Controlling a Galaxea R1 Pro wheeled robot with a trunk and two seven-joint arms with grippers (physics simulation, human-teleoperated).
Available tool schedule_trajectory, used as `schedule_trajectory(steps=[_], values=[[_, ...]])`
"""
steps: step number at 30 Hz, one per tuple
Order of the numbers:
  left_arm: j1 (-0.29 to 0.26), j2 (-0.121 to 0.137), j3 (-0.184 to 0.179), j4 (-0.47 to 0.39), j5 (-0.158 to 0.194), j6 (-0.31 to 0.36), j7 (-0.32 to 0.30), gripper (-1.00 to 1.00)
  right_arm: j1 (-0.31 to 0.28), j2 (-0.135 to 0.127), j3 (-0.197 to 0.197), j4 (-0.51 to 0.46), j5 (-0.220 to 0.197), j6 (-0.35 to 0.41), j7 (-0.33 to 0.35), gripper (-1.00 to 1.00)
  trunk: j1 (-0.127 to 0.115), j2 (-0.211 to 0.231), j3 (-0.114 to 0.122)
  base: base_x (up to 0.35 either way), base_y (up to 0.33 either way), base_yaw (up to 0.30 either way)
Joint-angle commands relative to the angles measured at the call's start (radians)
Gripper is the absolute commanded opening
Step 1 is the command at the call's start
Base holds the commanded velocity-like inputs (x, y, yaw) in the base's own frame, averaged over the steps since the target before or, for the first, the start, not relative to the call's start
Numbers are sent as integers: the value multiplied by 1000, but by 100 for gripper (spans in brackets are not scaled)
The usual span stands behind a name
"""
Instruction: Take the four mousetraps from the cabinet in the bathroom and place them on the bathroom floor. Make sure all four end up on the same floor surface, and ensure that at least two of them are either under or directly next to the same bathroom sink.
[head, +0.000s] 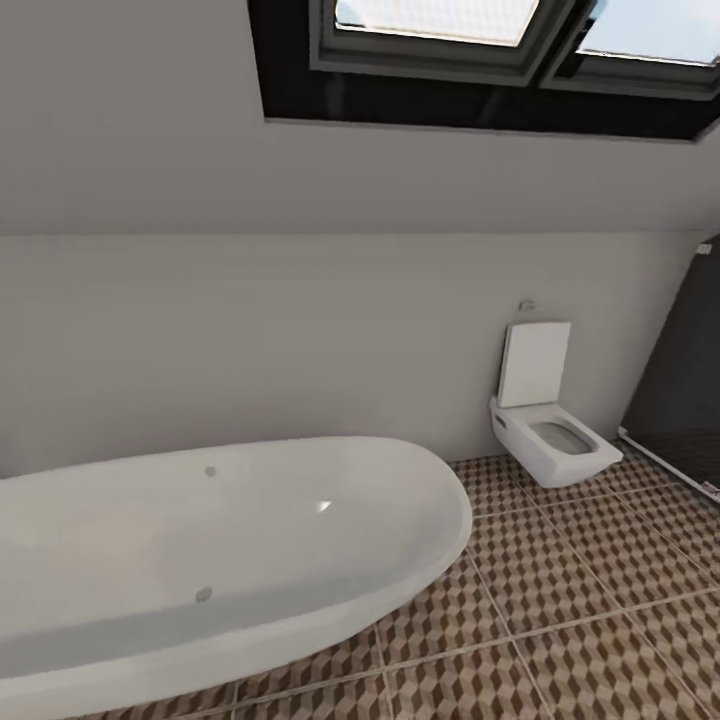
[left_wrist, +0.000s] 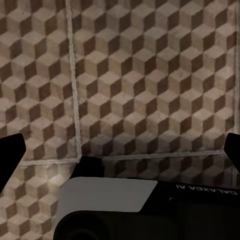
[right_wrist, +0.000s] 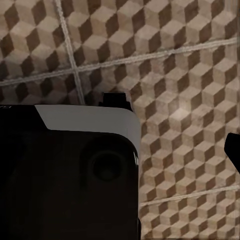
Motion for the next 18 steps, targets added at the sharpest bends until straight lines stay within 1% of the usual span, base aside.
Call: schedule_trajectory(steps=[1, 18], values=[[0, 0, -9, 0, 8, -3, 3, 100, -2, 0, -8, 3, 11, 1, -3, 100, 0, -1, -1, 0, 0, -296], [0, 0, -8, 0, 8, -3, 3, 100, -2, -2, -8, 3, 11, 3, 13, 100, 0, -1, -1, 0, 0, -296]])
